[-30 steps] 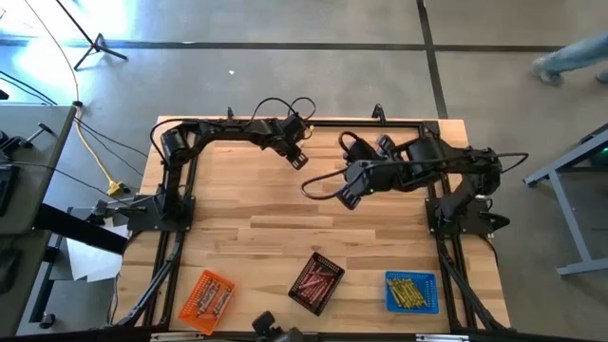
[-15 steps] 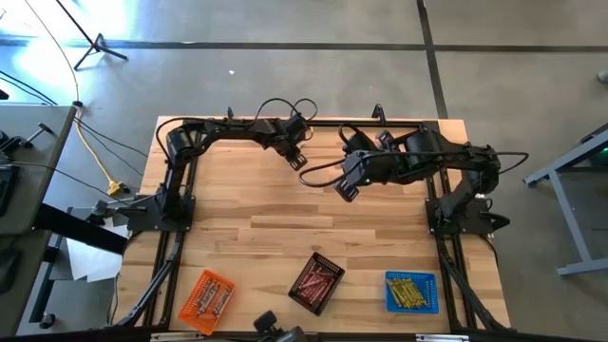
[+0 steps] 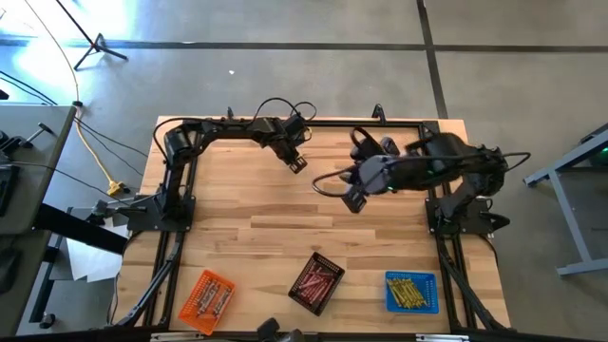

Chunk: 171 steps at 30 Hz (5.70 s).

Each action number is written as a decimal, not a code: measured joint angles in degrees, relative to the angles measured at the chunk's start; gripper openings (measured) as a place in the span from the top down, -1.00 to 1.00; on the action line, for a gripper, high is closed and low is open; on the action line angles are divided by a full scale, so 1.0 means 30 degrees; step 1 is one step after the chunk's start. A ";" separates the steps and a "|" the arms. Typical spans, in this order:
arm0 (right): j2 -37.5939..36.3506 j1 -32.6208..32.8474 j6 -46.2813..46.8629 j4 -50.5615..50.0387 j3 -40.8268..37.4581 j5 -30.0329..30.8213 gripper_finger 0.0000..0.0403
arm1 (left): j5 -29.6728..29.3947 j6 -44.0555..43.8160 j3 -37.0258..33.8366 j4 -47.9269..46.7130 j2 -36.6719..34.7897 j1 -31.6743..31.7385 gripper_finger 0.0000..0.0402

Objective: Sort crayons
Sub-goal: Put the yellow crayon into the blue bin, then put the red crayon into the black bin

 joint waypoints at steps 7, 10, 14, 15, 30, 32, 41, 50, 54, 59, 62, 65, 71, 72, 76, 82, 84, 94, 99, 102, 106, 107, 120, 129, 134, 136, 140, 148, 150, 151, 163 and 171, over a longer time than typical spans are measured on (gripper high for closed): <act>-0.0703 0.2589 0.2362 -0.0450 -0.0732 0.0510 0.52 | 0.3543 -0.0838 0.0216 0.1570 -0.2246 -0.1302 0.99; -0.0631 0.4002 0.3058 -0.0466 -0.0844 0.0615 0.52 | 0.4090 -0.1129 0.0226 0.3308 -0.3311 -0.2641 1.00; -0.0580 0.6005 0.5940 -0.0466 -0.0840 0.2401 0.52 | 0.3772 -0.2248 0.0248 0.5381 -0.4435 -0.4408 1.00; -0.0580 0.6600 0.6906 -0.0474 -0.0838 0.3031 0.52 | 0.3568 -0.2658 0.0248 0.5767 -0.4643 -0.4812 1.00; -0.5597 1.2182 1.7369 -0.0479 -1.2177 1.0022 0.52 | 0.1327 -0.6675 0.0233 0.9115 -0.6077 -0.9132 1.00; -0.7416 1.2189 1.9213 -0.0454 -1.4584 1.0234 0.52 | 0.1203 -0.6936 0.0233 0.9500 -0.6077 -0.9675 1.00; -1.2599 1.2403 2.0321 0.8024 -2.3614 1.4109 0.50 | -0.1905 -0.7622 0.0233 1.0636 -0.6091 -1.1435 1.00; -1.3532 1.1753 1.9383 1.5357 -2.7741 1.6452 0.25 | -0.3139 -0.9158 0.0233 1.1618 -0.6091 -1.1708 1.00; -1.3480 1.0736 1.8480 1.7631 -2.8391 1.6360 0.12 | -0.3153 -0.9423 0.0233 1.2065 -0.6091 -1.1708 1.00; -1.3481 0.9050 1.5153 2.0560 -2.8412 1.5786 0.05 | -0.3178 -1.0185 0.0233 1.2050 -0.6091 -1.1708 1.00; -1.3475 0.7817 1.2563 2.3161 -2.8412 1.4374 0.05 | -0.3183 -1.0207 0.0233 1.2050 -0.6091 -1.1701 1.00; -1.3364 0.6579 0.9557 2.5961 -2.8412 1.3336 0.05 | -0.3182 -1.0193 0.0233 1.2038 -0.6091 -1.1635 1.00; -1.3337 0.4990 0.7838 2.7599 -2.8412 1.1568 0.05 | -0.3175 -1.0185 0.0233 1.2043 -0.6091 -1.1621 1.00; -1.3337 0.4805 0.7864 2.7606 -2.8412 1.1305 0.05 | -0.3175 -1.0185 0.0233 1.2043 -0.6091 -1.1621 1.00; -1.3133 0.3992 0.7917 2.7704 -2.8412 1.0260 0.05 | -0.3175 -1.0175 0.0233 1.2043 -0.6091 -1.1621 1.00; -1.2057 0.2978 0.7920 2.8509 -2.8412 0.8647 0.06 | -0.3175 -1.0164 0.0240 1.2043 -0.6091 -1.1414 1.00; -1.1778 0.2837 0.7815 2.8974 -2.8412 0.8641 0.07 | -0.3171 -1.0156 0.0240 1.2036 -0.6091 -1.1327 1.00; -1.1574 0.2747 0.8254 2.9129 -2.8412 0.8631 0.83 | -0.3147 -0.9441 0.0240 1.2039 -0.6091 -1.1198 0.90; -1.1788 0.2733 0.7627 2.9071 -2.8412 0.7772 0.95 | -0.3040 -0.8768 0.0248 1.2049 -0.6091 -1.1205 0.74; -1.2249 0.2856 0.7242 2.8865 -2.8412 0.7380 0.95 | -0.2548 -0.8326 0.0277 1.2045 -0.6091 -1.1177 0.63; -1.3314 0.3356 0.7342 2.7674 -2.8412 0.6494 0.96 | -0.0664 -0.8184 0.0284 1.1847 -0.6091 -1.1140 0.54; -1.3580 0.3567 0.7515 2.7154 -2.8405 0.6063 0.96 | -0.0091 -0.8147 0.0280 1.1734 -0.6091 -1.1132 0.53; -1.3246 0.8604 0.9862 2.2506 -2.8391 -0.4676 0.96 | 0.2471 -0.8185 0.0262 1.1039 -0.6091 -1.1140 0.51; -0.9423 1.2535 1.3909 2.0414 -2.8384 -0.7692 0.96 | 0.2456 -0.8524 0.0248 1.0841 -0.6091 -1.1198 0.51; -0.7142 1.2903 1.4648 1.8713 -2.8391 -0.9225 0.94 | 0.2445 -0.8570 0.0248 1.0856 -0.6091 -1.1196 0.51; -0.6434 1.2889 1.4648 1.8528 -2.8391 -0.9928 0.91 | 0.2435 -0.8634 0.0248 1.0857 -0.6091 -1.1192 0.51; -0.5520 1.2867 1.4642 1.8506 -2.8391 -1.1275 0.84 | 0.2420 -0.8634 0.0248 1.0863 -0.6091 -1.1198 0.51; -0.5852 1.2251 1.4957 1.8150 -2.8391 -1.2191 0.73 | 0.2385 -0.8591 0.0248 1.0870 -0.6091 -1.1050 0.51; -0.6105 1.2033 1.4946 1.8084 -2.8391 -1.2185 0.70 | 0.2384 -0.8406 0.0248 1.0868 -0.6091 -1.0913 0.51; -0.6279 1.1933 1.4948 1.8088 -2.8391 -1.2190 0.69 | 0.2354 -0.8317 0.0248 1.0870 -0.6091 -1.0824 0.51; -0.9159 1.1074 1.5443 1.8186 -2.8391 -1.1775 0.62 | 0.1007 -0.5564 0.0248 1.1024 -0.3961 -0.9025 0.51; -1.0396 0.9574 1.5429 1.7878 -2.8391 -1.0502 0.62 | -0.0080 -0.2717 0.2596 0.9608 -0.0011 -0.8062 0.51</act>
